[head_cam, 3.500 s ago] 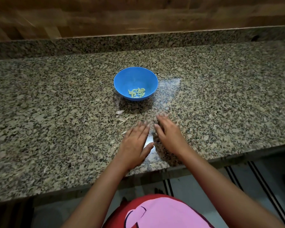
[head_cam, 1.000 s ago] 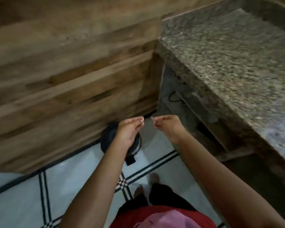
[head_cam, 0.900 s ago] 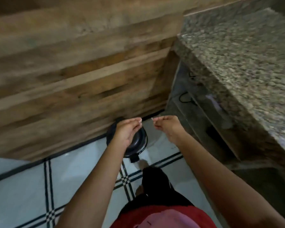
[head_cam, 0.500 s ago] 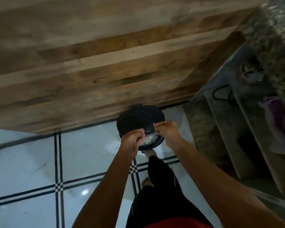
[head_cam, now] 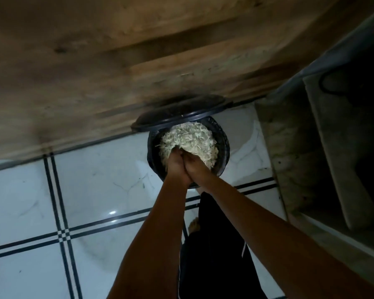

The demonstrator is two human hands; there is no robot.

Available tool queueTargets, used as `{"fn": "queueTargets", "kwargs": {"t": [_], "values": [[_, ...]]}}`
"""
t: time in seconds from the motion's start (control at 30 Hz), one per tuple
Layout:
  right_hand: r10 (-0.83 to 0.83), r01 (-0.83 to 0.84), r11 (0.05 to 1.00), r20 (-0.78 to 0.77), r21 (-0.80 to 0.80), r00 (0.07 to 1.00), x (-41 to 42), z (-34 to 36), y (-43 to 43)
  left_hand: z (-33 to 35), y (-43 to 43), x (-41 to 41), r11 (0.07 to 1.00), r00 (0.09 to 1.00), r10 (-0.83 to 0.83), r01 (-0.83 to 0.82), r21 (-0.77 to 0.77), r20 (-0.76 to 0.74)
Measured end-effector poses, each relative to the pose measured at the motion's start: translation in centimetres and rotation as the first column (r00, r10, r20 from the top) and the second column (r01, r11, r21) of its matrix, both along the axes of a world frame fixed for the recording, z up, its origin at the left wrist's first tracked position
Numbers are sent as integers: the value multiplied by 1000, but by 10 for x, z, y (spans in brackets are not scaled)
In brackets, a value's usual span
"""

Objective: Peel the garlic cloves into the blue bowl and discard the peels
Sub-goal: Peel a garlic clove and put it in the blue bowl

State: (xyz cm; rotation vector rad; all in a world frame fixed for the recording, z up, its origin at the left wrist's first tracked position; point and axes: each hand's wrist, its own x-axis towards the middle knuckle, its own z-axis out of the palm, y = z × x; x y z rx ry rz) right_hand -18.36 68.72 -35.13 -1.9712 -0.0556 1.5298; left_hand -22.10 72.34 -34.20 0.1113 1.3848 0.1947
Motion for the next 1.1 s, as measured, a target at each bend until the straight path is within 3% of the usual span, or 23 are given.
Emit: {"fn": "queueTargets", "kwargs": {"t": [0.07,0.17,0.3,0.43,0.5,0.57,0.67,0.87,0.97,1.03,1.1], "values": [[45,-46,998,-33,-31,998,3,-16,1,-5,0,0,1000,999,3,-3,-14,45],[140,-133,989,135,-63,981,9,-28,-1,-11,6,-7,998,997,54,-52,-29,61],[62,-80,974,93,211,994,-12,4,-3,-2,6,-2,1000,999,-19,19,-3,-35],[116,-142,982,199,124,973,16,29,-14,37,-5,0,996,988,-88,84,33,126],[1,-33,990,222,139,975,33,57,-25,69,-7,3,987,983,-119,101,127,143],[-219,176,963,213,203,952,47,99,-40,105,-13,8,969,984,-139,113,221,108],[-505,459,818,50,345,862,63,176,-71,168,-35,22,897,955,-288,242,370,73],[-750,656,539,-52,528,659,86,315,-184,295,-129,65,728,819,-553,387,567,152],[-862,708,365,-69,605,503,95,362,-261,346,-193,93,642,689,-691,446,624,219],[-892,694,317,-46,646,450,100,380,-302,369,-229,107,597,613,-749,462,656,251],[-956,698,219,7,682,294,100,400,-373,394,-296,123,529,473,-830,497,688,296]]}}
